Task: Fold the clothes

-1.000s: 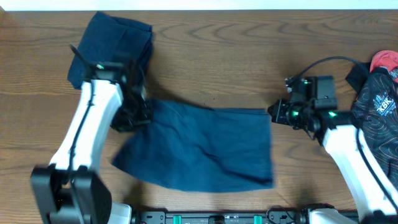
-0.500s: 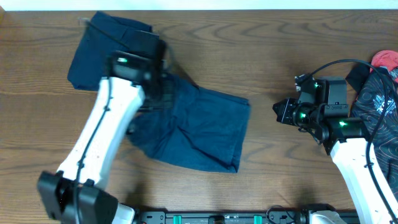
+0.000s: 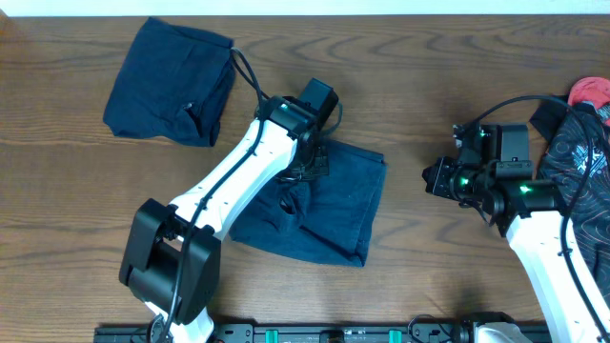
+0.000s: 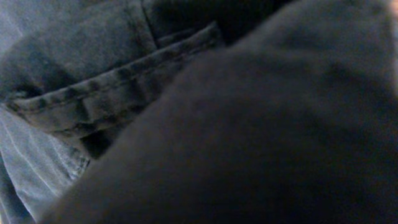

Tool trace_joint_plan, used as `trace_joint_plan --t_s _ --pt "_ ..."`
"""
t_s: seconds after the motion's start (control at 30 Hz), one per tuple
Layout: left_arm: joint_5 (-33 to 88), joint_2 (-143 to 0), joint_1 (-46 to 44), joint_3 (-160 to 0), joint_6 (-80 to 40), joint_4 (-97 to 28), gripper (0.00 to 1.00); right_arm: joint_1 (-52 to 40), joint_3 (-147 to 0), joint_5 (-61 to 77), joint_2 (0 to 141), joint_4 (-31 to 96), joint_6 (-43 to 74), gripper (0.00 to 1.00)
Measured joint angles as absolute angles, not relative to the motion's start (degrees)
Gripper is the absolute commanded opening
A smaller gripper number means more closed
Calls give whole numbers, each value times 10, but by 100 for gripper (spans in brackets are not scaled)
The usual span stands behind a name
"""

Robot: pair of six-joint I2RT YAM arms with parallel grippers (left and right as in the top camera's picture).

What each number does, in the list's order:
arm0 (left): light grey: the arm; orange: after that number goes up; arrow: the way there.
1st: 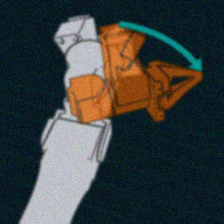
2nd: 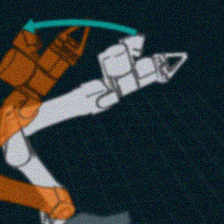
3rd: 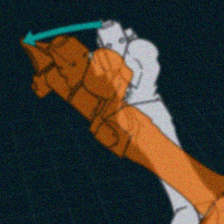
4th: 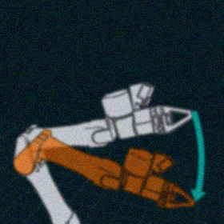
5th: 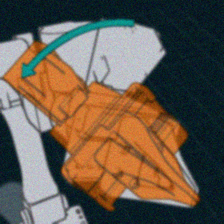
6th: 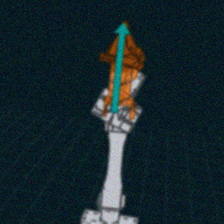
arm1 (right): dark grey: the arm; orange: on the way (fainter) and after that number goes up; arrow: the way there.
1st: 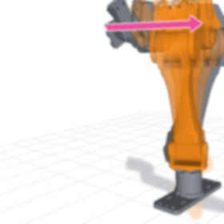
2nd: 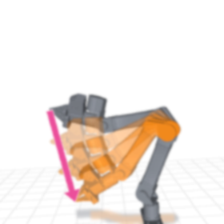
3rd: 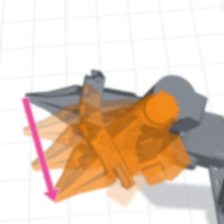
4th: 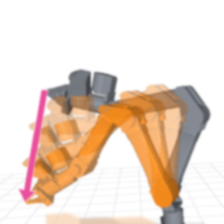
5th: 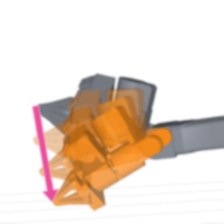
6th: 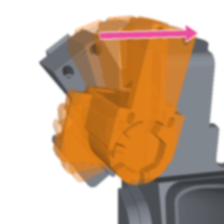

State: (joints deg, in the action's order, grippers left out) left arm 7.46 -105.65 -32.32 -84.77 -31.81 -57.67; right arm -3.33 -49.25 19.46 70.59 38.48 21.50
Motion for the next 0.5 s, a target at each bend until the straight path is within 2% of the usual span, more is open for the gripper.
trace_joint_plan --t_s 0.27,0.5 --pt "91 -1034 -323 -848 -315 -597 6 -33 -493 191 804 367 212 1" --pt "93 -1002 -323 -849 -311 -607 6 -44 -493 278 936 230 149 1"
